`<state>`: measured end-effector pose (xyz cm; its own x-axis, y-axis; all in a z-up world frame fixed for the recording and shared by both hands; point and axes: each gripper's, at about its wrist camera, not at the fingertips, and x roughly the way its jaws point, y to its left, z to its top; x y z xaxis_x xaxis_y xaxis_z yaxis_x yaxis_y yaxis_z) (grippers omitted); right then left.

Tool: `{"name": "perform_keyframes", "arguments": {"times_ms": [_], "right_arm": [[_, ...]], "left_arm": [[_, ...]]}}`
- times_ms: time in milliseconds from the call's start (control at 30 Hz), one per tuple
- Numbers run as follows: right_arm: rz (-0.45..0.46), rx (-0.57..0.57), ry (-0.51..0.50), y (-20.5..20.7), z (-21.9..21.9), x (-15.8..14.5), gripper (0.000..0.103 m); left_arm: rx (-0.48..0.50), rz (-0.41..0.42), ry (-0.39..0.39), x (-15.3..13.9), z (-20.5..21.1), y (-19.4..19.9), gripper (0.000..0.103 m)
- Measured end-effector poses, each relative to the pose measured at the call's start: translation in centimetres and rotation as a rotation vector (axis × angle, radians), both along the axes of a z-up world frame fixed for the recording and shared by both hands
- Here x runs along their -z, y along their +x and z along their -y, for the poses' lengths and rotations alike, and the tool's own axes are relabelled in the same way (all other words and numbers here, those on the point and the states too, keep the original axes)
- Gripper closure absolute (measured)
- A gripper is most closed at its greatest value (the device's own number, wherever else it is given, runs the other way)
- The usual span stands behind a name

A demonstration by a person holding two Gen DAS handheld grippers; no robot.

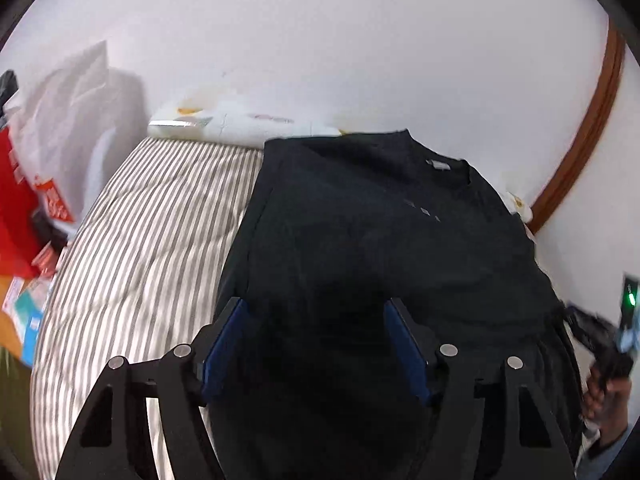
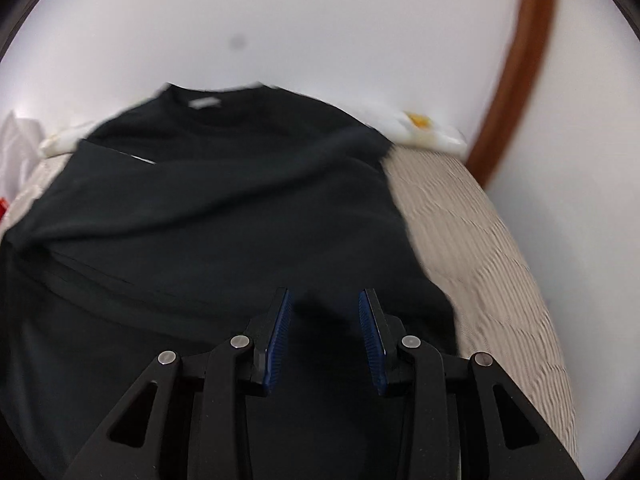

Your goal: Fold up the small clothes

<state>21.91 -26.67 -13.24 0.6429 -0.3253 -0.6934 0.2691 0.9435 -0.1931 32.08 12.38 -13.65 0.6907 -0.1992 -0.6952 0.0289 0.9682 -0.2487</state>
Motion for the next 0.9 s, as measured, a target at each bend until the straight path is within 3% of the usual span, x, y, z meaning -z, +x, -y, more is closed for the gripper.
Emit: {"name": "perform_keyframes", "arguments": {"times_ms": [67,300,400,433,467,600,800,900], "right_arm": [[0.0,0.02,-0.008,-0.7,1.4,0.7,0.068],[-0.001,0.061,0.012,-1.5,4.5,2.4,0.058],[0.003,0.086,0.051,-1.2,5.6,3.0,0.058],[0.004,0.087,0.071,-1.1,5.9,3.3,0.058],[0.007,0.085,0.092,-0.9,6.0,3.4,0.058],[0.018,0.073,0.137,-0.9,6.2,2.8,0.058],[0.068,0.012,0.282,-2.6,5.5,1.4,0.058],[0.029,-0.005,0.263,-1.2,4.6,2.2,0.06]], "left_arm": [[-0.004,-0.002,0.005,0.6,0.1,2.1,0.049],[-0.012,-0.083,-0.012,3.5,0.3,7.0,0.056],[-0.017,-0.091,-0.019,4.1,1.1,7.6,0.07],[-0.018,-0.083,-0.014,4.1,1.3,7.6,0.085],[-0.017,-0.067,0.001,3.8,1.7,7.4,0.093],[-0.028,0.041,0.015,1.0,1.9,5.8,0.094],[-0.046,0.061,0.001,-0.7,1.4,4.5,0.094],[-0.05,0.065,-0.021,-1.3,0.9,3.7,0.094]]}}
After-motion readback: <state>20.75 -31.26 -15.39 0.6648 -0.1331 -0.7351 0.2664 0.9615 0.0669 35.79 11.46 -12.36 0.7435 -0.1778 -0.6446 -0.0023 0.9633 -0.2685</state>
